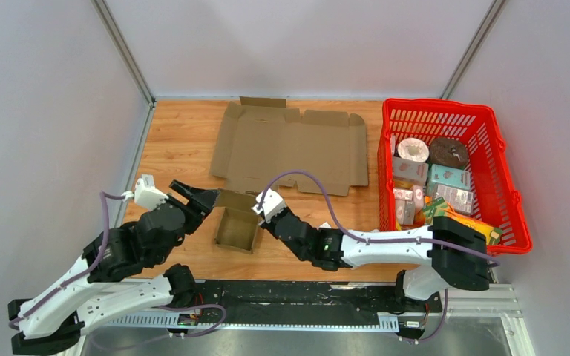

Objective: Fold the paper box

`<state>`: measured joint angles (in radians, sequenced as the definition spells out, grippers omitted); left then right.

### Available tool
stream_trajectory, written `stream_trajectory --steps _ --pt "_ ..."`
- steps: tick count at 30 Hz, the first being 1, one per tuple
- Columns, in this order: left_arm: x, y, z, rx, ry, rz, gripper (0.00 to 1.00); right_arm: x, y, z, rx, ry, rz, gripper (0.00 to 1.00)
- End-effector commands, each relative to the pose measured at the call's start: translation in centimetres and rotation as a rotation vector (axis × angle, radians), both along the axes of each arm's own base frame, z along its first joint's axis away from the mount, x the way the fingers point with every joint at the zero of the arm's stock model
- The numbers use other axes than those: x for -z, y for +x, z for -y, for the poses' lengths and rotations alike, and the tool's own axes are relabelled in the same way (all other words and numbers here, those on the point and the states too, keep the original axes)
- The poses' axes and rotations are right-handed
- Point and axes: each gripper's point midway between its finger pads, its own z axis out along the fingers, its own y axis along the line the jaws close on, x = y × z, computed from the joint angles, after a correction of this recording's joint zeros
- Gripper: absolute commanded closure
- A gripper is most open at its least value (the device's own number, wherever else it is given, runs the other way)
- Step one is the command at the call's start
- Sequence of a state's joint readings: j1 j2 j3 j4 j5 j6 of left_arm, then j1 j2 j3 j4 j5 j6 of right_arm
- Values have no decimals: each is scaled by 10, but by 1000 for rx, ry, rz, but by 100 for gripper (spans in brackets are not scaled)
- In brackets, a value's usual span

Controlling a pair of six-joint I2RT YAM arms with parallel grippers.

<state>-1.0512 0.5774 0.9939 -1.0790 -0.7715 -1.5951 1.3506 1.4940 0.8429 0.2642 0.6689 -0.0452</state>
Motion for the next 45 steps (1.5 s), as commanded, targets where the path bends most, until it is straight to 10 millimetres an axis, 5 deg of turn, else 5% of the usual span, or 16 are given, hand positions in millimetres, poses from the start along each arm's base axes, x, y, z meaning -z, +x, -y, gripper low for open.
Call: stream_trajectory --steps 1,11,20,32,39,45 --pt "-12 4 3 214 266 230 23 1 9 14 -1 64 -108 100" --pt "89 -22 26 540 487 106 28 -13 21 21 -76 56 -146 100" --pt "151 -37 27 574 494 -68 71 -3 41 23 -132 -72 -154 100" --pt "191 -47 -8 426 540 -237 77 -5 58 24 -119 -90 -162 98" --pt "194 -37 -22 355 734 -342 83 -6 45 25 -136 -47 -214 63" --pt "209 -29 -20 364 725 -397 91 -13 22 37 -117 -24 -273 51"
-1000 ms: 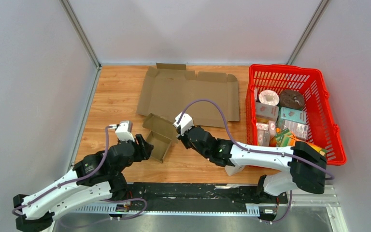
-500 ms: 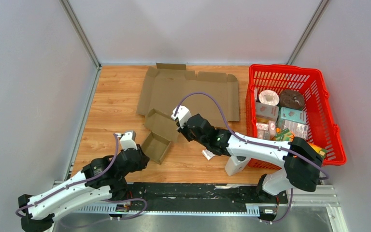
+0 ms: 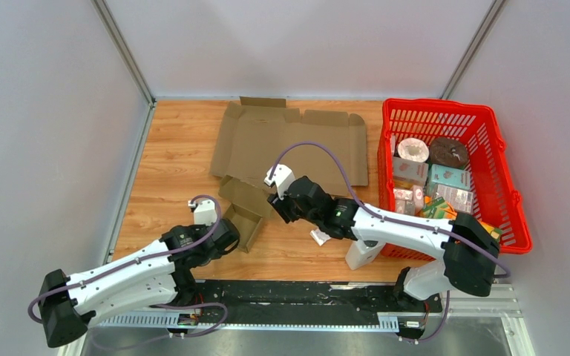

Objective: Fold the paper box

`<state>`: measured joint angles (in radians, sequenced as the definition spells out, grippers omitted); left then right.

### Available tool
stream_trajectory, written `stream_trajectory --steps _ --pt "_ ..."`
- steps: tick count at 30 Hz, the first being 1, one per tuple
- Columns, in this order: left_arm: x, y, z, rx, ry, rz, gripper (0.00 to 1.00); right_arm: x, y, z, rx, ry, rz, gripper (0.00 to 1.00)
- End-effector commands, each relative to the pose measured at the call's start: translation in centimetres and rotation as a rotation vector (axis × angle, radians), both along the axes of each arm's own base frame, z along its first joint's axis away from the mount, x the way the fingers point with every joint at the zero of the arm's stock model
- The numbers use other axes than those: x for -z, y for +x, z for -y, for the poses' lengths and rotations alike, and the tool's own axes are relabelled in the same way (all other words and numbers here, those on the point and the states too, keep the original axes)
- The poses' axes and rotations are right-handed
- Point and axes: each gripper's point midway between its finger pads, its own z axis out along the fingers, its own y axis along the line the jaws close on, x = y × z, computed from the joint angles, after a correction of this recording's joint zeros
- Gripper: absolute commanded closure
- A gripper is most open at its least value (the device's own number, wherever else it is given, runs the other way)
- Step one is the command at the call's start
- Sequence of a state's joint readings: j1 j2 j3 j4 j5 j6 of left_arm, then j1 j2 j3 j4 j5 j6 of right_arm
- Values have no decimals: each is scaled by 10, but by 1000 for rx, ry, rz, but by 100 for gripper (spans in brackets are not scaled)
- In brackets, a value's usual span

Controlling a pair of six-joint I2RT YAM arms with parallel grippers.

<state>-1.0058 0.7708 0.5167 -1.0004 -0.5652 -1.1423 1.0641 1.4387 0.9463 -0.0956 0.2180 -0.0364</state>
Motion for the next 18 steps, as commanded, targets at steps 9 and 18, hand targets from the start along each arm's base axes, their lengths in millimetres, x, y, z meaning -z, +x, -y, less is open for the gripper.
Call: stream_trajectory --steps 9,18 --pt "-7 42 24 15 -125 74 95 36 -60 63 303 -18 -334 29" --pt "-19 22 52 191 -284 41 65 87 -84 87 336 -209 -494 24"
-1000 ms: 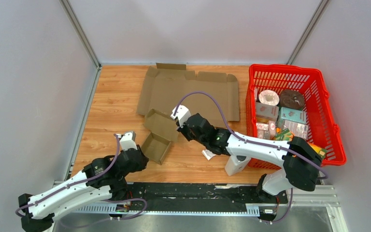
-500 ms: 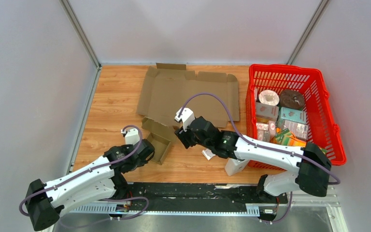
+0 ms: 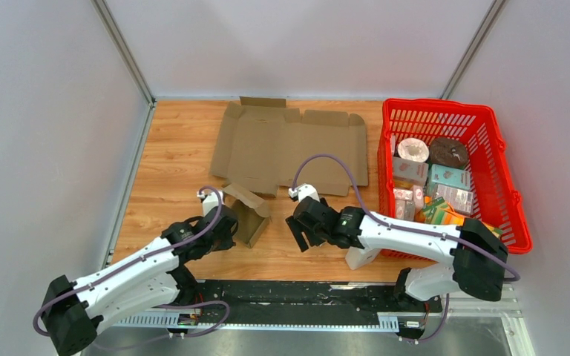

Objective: Fold the paper box

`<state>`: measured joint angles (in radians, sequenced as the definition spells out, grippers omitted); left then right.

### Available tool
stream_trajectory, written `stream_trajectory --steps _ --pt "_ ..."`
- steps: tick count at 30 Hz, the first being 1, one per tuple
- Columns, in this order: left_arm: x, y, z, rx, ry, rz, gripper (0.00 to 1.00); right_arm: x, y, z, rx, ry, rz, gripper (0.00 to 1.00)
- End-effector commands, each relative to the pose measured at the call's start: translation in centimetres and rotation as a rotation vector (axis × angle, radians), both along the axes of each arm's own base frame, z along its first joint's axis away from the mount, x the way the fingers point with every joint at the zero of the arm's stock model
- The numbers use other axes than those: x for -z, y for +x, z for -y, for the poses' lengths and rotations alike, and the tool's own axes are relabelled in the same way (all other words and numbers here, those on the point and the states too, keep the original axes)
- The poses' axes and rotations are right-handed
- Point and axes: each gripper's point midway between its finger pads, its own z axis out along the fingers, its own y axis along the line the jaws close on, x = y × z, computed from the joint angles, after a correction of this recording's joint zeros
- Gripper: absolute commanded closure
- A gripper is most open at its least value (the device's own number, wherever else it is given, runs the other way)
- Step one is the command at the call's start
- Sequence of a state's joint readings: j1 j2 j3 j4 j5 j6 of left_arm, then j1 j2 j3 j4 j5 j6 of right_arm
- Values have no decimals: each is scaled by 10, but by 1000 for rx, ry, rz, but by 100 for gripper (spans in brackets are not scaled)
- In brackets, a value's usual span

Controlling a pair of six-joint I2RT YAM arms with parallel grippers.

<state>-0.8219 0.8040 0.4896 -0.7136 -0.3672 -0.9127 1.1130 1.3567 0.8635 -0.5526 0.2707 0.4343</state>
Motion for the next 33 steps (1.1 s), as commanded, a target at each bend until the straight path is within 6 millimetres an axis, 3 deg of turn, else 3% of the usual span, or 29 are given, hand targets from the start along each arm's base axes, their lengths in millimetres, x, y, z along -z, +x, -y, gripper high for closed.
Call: stream_trajectory --steps 1,6,10,14,21,23,27,29,33 --pt "-24 -5 24 122 -181 76 61 25 -8 7 32 -72 -85 24" --pt "-59 -12 43 189 -324 112 55 42 15 12 70 -185 -9 28" --pt "-72 5 54 206 -312 159 51 58 21 15 110 -221 -5 30" --pt "-88 19 65 219 -312 191 53 64 24 22 144 -243 20 40" --pt "-126 40 71 205 -332 310 54 55 36 32 183 -276 99 62" --pt "-127 44 74 209 -325 309 54 56 35 30 167 -270 105 79" --pt "-128 54 79 206 -311 308 54 49 30 20 121 -258 154 98" --pt "-123 60 78 194 -301 295 54 39 28 16 107 -234 186 100" --pt "-129 66 80 186 -310 312 54 14 5 -3 -5 -159 276 100"
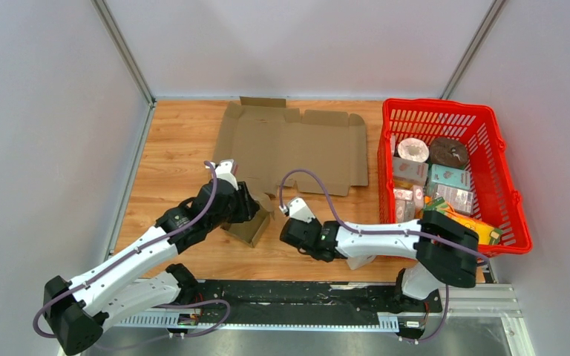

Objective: Fold the paper box

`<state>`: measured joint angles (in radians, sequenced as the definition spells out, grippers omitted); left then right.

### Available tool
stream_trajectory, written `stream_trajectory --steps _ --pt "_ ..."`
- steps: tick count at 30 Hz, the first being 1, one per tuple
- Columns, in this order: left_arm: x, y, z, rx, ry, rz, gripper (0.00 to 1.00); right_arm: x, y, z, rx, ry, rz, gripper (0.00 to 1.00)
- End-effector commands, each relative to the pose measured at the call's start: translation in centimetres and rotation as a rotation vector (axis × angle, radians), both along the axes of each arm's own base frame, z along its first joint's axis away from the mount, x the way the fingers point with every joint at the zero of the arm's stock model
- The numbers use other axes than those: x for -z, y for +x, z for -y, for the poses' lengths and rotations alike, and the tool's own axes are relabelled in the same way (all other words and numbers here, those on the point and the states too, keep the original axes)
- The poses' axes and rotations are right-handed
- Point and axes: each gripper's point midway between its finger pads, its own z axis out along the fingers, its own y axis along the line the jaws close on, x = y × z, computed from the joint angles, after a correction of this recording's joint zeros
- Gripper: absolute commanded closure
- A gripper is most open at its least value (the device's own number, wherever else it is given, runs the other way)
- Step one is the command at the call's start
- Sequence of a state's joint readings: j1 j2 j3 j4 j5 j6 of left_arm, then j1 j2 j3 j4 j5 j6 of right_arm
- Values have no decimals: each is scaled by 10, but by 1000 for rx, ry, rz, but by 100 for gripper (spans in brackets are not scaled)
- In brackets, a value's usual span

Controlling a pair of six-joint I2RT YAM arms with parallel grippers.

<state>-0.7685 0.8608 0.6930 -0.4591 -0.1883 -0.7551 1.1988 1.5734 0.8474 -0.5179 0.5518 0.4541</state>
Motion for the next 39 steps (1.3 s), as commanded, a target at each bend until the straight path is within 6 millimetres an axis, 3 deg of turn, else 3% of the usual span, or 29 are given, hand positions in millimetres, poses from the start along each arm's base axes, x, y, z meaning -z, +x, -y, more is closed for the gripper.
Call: stream_trajectory --steps 1,5,6,12,14,15,16,18,20,21,25,27,28,30,31,32,35,36,37,38,39 --pt "-31 14 5 -4 -48 89 54 -41 -15 -28 -121 127 126 100" --pt "-36 18 1 -13 -29 108 54 -75 -54 -67 -328 329 91 100" --pt "-36 18 0 -12 -23 108 54 -92 -69 -80 -395 412 74 100" --pt "-40 20 -2 26 -16 120 53 -174 -100 -146 -681 750 134 100" --pt "-42 19 -3 56 -9 120 52 -180 -98 -160 -719 760 173 100" --pt "-45 18 -4 61 -5 116 52 -192 -94 -170 -727 786 211 100" --pt "-45 17 -5 68 4 114 52 -183 -89 -181 -750 739 232 100" --pt "-48 16 -9 79 16 105 51 -192 -78 -197 -746 738 293 100" --pt "-49 14 -10 96 29 98 51 -179 -66 -207 -742 689 339 100" --pt "-50 12 -13 101 39 90 50 -183 -56 -210 -723 693 377 100" --pt "-51 8 -23 110 80 83 50 -182 -26 -223 -679 681 442 100" --pt "-50 8 -28 100 92 76 49 -170 -8 -225 -649 638 456 99" --pt "-50 8 -31 92 94 76 50 -168 -3 -225 -637 630 471 86" --pt "-48 7 -33 87 93 75 49 -158 9 -220 -592 579 502 77" --pt "-49 7 -34 85 87 77 49 -156 12 -219 -579 565 513 63" --pt "-48 7 -34 85 87 77 49 -154 16 -216 -562 547 520 56" --pt "-48 7 -34 82 76 75 49 -162 11 -200 -535 526 503 49" --pt "-47 6 -34 80 73 74 49 -153 1 -191 -534 510 464 47" --pt "-46 5 -33 87 68 71 49 -170 -3 -181 -515 558 462 42" --pt "-46 6 -32 87 62 77 49 -172 -5 -173 -492 567 439 43" --pt "-43 6 -32 85 65 69 49 -164 -9 -159 -465 544 395 43"
